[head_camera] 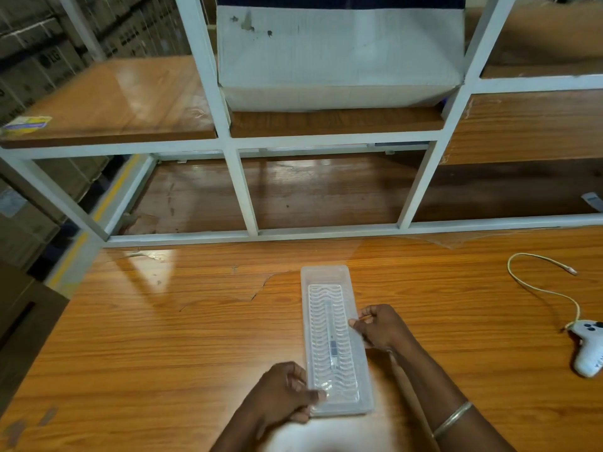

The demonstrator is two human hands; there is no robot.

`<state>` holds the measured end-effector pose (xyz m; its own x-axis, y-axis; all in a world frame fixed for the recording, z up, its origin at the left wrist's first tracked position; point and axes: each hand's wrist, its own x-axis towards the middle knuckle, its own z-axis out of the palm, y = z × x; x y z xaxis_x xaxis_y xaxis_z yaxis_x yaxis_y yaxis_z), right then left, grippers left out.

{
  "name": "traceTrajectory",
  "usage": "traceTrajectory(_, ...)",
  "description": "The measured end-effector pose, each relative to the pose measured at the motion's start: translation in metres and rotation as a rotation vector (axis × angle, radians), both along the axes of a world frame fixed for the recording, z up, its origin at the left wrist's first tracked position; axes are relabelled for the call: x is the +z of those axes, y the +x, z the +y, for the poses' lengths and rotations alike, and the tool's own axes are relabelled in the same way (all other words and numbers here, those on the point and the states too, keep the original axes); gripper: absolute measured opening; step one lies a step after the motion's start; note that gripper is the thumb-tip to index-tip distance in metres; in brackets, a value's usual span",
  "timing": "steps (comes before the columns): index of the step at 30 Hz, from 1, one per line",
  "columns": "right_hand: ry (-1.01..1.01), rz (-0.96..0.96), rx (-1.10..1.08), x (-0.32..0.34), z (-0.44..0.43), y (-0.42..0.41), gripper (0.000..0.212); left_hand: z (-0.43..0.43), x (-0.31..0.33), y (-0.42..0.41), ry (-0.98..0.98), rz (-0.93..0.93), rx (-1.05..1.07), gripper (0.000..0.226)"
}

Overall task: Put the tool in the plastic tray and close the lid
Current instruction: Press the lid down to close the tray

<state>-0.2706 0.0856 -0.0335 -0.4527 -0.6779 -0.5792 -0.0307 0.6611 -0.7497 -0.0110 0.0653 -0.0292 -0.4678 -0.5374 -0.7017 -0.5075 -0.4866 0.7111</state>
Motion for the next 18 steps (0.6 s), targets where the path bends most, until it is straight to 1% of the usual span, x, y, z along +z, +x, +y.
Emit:
traceTrajectory(2, -0.009, -0.014, 0.003, -0.001, 0.0, 0.0, 0.025, 0.009, 0.0, 0.007, 0.023, 0.04, 0.013, 0.045)
traceTrajectory(6, -0.009, -0.018, 0.021, -0.001, -0.001, 0.002, 0.026, 0.014, -0.001, 0.01, 0.0, 0.115, 0.045, 0.035)
traceTrajectory(11, -0.02, -0.039, 0.032, -0.001, 0.001, 0.002, 0.029, 0.019, -0.004, 0.01, -0.071, 0.144, 0.005, 0.032)
traceTrajectory(14, -0.02, -0.043, 0.028, -0.002, 0.002, 0.002, 0.029, 0.021, -0.007, 0.01, -0.062, 0.172, 0.006, 0.031)
traceTrajectory(16, -0.023, -0.046, 0.026, -0.001, 0.002, 0.002, 0.028, 0.023, -0.009, 0.011, -0.046, 0.188, 0.017, 0.033)
traceTrajectory(17, -0.026, -0.047, 0.023, -0.001, 0.002, 0.002, 0.027, 0.023, -0.009, 0.012, -0.046, 0.179, 0.026, 0.037)
traceTrajectory(18, -0.027, -0.049, 0.02, -0.001, 0.003, 0.002, 0.027, 0.022, -0.008, 0.011, -0.053, 0.154, 0.031, 0.048)
